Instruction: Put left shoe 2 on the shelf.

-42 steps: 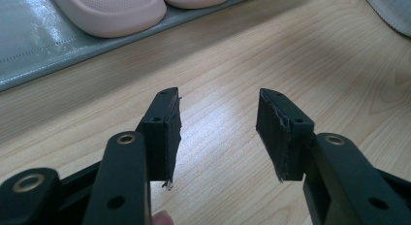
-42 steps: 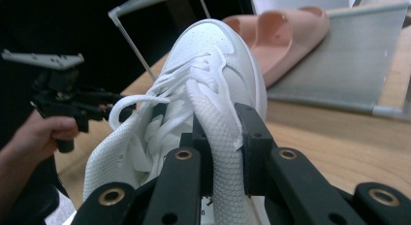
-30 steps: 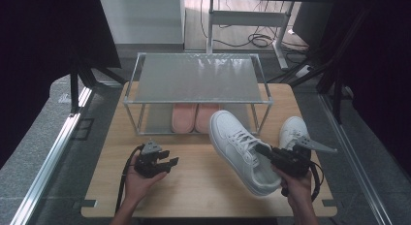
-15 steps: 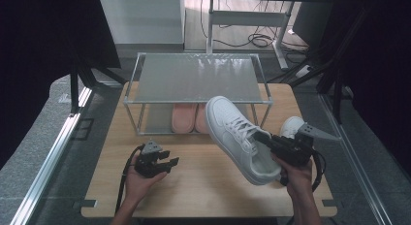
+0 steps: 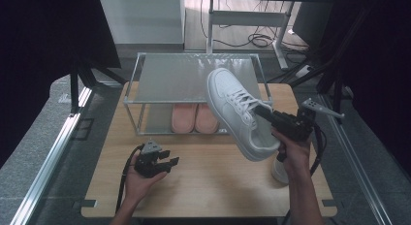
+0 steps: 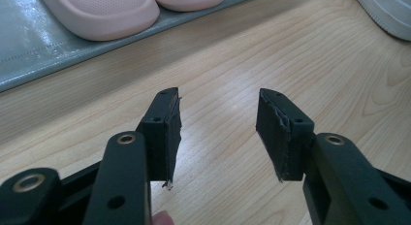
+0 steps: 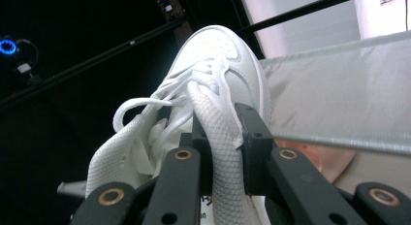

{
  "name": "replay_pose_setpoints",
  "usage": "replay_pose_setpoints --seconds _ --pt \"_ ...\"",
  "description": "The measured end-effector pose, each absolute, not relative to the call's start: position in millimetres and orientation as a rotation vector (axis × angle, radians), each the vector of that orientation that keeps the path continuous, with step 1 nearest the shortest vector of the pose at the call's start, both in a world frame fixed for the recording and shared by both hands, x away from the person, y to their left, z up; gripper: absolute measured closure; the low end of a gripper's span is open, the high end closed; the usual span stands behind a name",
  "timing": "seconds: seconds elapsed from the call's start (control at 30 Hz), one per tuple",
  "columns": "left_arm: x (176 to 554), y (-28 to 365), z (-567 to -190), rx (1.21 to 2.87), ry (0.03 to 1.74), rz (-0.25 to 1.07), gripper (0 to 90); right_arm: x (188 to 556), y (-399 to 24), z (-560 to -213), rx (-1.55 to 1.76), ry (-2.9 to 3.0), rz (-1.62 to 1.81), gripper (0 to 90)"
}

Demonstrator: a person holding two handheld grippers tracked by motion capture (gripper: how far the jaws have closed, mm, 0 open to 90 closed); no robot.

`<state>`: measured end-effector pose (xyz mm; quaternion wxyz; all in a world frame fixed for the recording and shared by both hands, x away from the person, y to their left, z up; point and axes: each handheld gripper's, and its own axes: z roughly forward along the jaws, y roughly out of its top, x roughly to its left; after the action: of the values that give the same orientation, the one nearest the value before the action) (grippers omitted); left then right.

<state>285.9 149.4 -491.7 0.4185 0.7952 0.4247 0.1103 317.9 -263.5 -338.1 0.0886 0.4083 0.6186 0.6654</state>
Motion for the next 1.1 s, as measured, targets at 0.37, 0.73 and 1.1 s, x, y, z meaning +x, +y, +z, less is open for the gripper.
replay_pose_setpoints --seconds 0.37,0.73,1.1 --pt "287 153 -492 1.979 1.080 0.270 52.0 354 -251 -320 1.270 1.781 1.992 80.5" --pt "287 151 -493 1.985 1.069 0.266 52.0 385 -230 -310 1.331 1.744 1.977 80.5" --pt "288 151 -494 1.982 1.063 0.262 52.1 412 -204 -308 1.421 1.685 1.968 80.4"
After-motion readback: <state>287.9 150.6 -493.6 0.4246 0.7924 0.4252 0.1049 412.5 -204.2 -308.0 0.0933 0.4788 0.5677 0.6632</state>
